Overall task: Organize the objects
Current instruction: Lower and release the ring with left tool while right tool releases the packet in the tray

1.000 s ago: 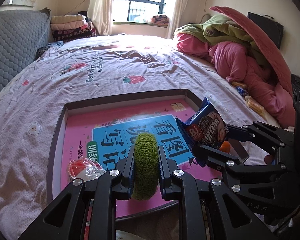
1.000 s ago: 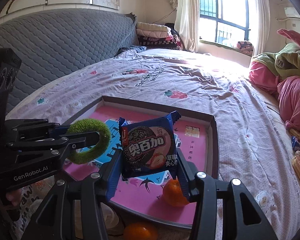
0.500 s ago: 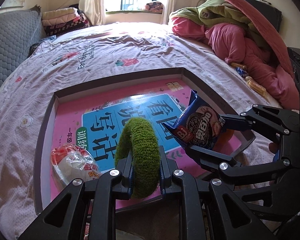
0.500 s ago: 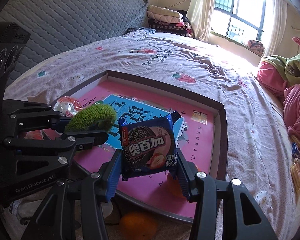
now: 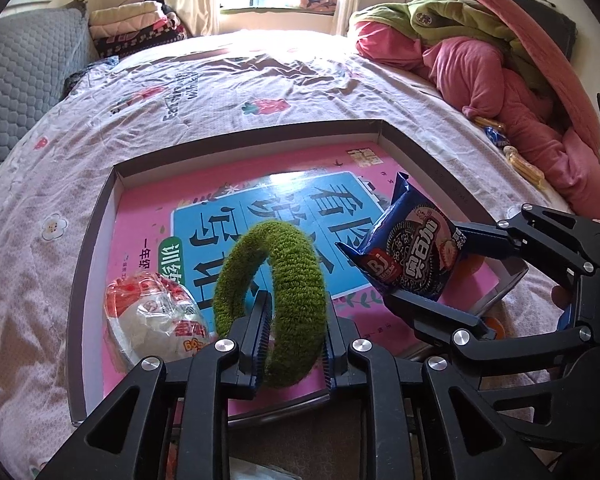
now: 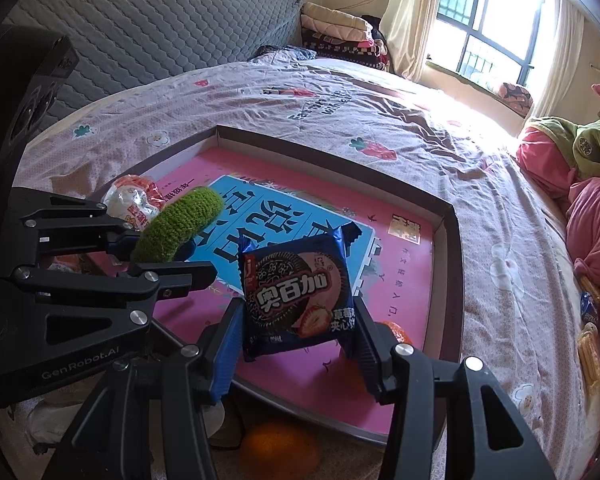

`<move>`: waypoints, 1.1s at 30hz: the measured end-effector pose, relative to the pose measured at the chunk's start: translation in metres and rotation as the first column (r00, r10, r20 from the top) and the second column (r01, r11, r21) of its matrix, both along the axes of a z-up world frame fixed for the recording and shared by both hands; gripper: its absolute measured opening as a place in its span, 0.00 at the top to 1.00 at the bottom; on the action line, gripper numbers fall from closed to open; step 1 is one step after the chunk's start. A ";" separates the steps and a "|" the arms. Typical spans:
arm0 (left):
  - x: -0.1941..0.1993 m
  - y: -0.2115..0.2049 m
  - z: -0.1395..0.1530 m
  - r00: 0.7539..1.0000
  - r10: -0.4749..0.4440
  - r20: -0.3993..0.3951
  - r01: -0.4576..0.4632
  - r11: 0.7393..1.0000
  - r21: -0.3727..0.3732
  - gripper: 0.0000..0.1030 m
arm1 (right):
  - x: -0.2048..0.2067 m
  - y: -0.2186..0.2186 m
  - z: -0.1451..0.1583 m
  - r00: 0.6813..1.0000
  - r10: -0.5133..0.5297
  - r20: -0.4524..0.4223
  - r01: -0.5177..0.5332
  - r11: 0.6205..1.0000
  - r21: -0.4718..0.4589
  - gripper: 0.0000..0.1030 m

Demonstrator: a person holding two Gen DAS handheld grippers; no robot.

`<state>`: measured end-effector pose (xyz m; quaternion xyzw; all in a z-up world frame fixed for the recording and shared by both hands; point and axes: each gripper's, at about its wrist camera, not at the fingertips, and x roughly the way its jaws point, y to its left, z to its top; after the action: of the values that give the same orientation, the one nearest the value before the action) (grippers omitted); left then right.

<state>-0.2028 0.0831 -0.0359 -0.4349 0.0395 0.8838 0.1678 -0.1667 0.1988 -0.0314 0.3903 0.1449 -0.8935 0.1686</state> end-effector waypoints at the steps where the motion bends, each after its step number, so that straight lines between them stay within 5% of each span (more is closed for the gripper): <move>1: 0.000 -0.001 0.000 1.000 0.001 0.006 -0.001 1.000 -0.002 0.77 | 0.000 0.000 0.000 1.000 0.002 0.000 -0.002 1.000 0.001 0.50; 15: -0.001 -0.004 0.001 1.000 0.024 0.010 -0.023 0.999 -0.029 0.67 | -0.003 0.001 -0.002 1.000 0.003 0.005 -0.003 1.000 0.003 0.49; 33: -0.003 -0.013 0.011 0.999 0.043 -0.002 -0.043 0.999 0.031 0.46 | 0.000 0.003 0.001 1.000 -0.004 0.001 0.004 1.000 0.002 0.40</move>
<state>-0.2063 0.0701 -0.0247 -0.4320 0.0166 0.8883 0.1553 -0.1663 0.2014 -0.0300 0.3911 0.1450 -0.8935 0.1663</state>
